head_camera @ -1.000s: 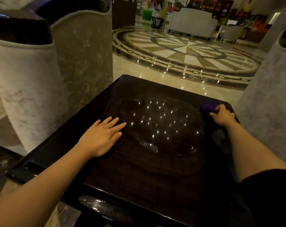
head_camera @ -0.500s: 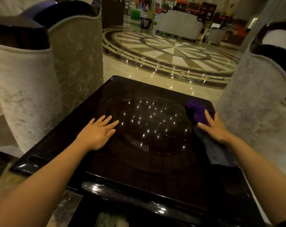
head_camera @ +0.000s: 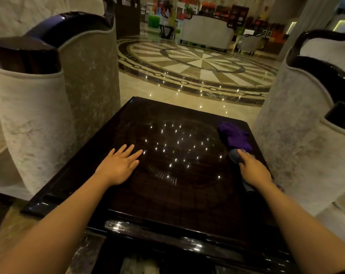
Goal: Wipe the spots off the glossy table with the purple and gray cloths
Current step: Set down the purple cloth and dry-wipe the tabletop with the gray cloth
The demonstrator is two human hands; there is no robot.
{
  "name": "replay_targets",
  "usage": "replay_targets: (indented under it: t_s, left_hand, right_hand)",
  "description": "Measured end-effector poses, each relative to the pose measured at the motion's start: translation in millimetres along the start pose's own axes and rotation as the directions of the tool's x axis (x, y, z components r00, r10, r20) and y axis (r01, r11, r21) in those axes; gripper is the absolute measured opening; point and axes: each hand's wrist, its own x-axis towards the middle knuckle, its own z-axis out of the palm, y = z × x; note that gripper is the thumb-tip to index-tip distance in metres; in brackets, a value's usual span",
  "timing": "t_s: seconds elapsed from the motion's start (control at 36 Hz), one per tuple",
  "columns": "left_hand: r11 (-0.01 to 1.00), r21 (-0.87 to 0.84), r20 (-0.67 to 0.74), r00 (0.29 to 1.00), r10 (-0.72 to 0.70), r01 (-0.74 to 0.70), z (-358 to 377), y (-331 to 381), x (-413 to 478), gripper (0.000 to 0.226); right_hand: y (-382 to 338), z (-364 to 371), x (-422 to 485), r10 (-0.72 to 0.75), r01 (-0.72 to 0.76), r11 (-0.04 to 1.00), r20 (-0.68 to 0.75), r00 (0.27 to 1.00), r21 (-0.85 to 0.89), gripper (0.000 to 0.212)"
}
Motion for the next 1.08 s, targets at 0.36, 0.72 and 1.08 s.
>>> replay_targets:
  t_s: [0.36, 0.72, 1.08]
  left_hand:
    - [1.0, -0.001, -0.017, 0.999, 0.027, -0.027, 4, -5, 3, 0.05]
    - [0.999, -0.018, -0.033, 0.998, 0.048, -0.048, 7, -7, 5, 0.05]
    - [0.999, -0.019, -0.03, 0.999, 0.031, -0.031, 6, -5, 3, 0.049]
  right_hand:
    - [-73, -17, 40, -0.243, 0.289, 0.93, -0.21, 0.947, 0.225, 0.046]
    - [-119, 28, 80, -0.238, 0.234, 0.971, 0.234, 0.943, 0.045, 0.059]
    - [-131, 34, 68, -0.315, 0.29, 0.945, 0.18, 0.932, 0.154, 0.044]
